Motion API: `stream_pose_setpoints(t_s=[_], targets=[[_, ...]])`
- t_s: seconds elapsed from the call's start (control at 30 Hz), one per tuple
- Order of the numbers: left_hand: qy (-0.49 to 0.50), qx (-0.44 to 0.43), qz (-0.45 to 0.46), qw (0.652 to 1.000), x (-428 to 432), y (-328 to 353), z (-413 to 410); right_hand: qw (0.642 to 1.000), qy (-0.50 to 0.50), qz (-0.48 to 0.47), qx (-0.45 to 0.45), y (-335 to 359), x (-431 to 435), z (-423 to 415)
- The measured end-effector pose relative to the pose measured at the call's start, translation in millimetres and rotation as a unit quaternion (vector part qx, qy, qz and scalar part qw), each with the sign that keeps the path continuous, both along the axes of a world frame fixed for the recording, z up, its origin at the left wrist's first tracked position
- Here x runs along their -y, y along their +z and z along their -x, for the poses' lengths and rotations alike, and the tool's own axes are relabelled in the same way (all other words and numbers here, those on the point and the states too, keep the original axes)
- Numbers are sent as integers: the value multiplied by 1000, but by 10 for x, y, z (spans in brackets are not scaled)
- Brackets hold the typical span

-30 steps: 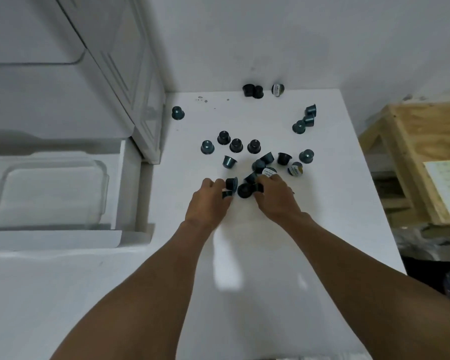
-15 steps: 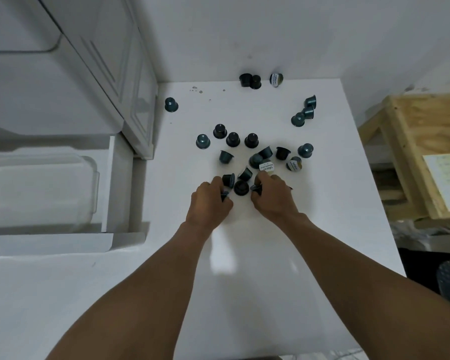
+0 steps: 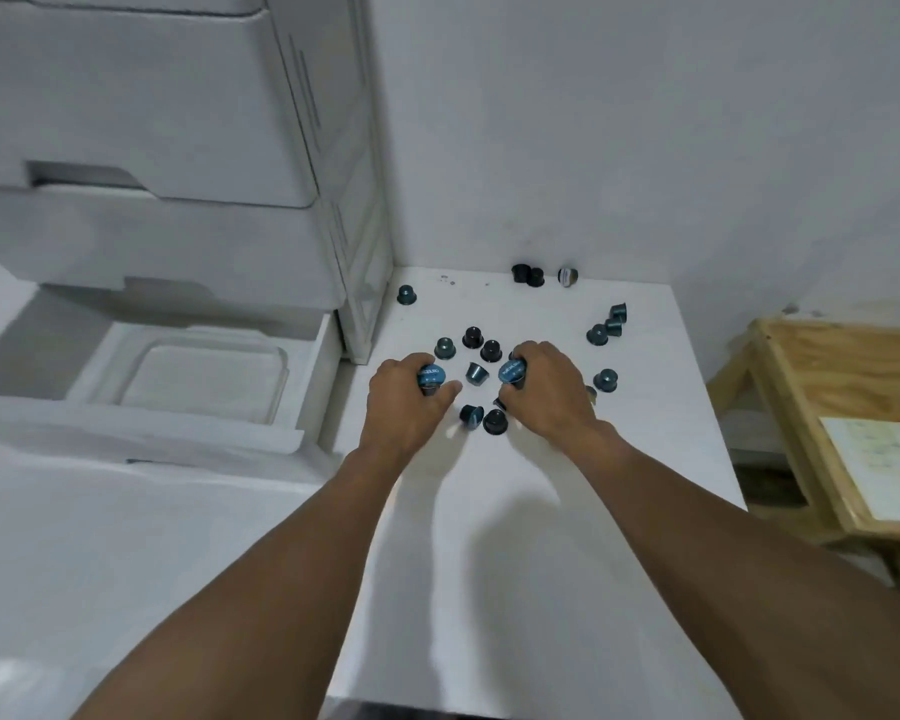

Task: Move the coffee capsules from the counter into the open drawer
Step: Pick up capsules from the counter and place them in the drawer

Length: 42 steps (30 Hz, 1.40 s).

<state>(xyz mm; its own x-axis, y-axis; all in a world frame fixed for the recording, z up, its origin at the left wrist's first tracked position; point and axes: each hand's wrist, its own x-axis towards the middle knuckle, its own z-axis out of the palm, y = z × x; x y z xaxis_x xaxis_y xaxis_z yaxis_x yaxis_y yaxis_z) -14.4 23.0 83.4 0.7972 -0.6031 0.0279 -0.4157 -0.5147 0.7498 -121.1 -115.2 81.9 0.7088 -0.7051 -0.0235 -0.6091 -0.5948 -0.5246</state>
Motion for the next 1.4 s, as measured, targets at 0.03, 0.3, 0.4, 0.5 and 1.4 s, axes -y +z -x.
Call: stream_pose_setpoints(t_s=[0.03, 0.3, 0.4, 0.5, 1.4], targets=[[10, 13, 13, 1000, -69, 87, -35, 1000, 5, 5, 13, 88, -45, -36], [49, 71, 64, 994, -889, 642, -345, 995, 27, 9, 93, 631, -782, -326], [37, 79, 72, 994, -1342, 746, -455, 991, 28, 12, 128, 742, -1204, -426], [26, 76, 71, 994, -1849, 808, -563, 986, 38, -2, 163, 815, -1672, -525], [2, 35, 7, 999, -2853, 568, -2647, 979, 126, -80, 142, 407, -2615, -2601]])
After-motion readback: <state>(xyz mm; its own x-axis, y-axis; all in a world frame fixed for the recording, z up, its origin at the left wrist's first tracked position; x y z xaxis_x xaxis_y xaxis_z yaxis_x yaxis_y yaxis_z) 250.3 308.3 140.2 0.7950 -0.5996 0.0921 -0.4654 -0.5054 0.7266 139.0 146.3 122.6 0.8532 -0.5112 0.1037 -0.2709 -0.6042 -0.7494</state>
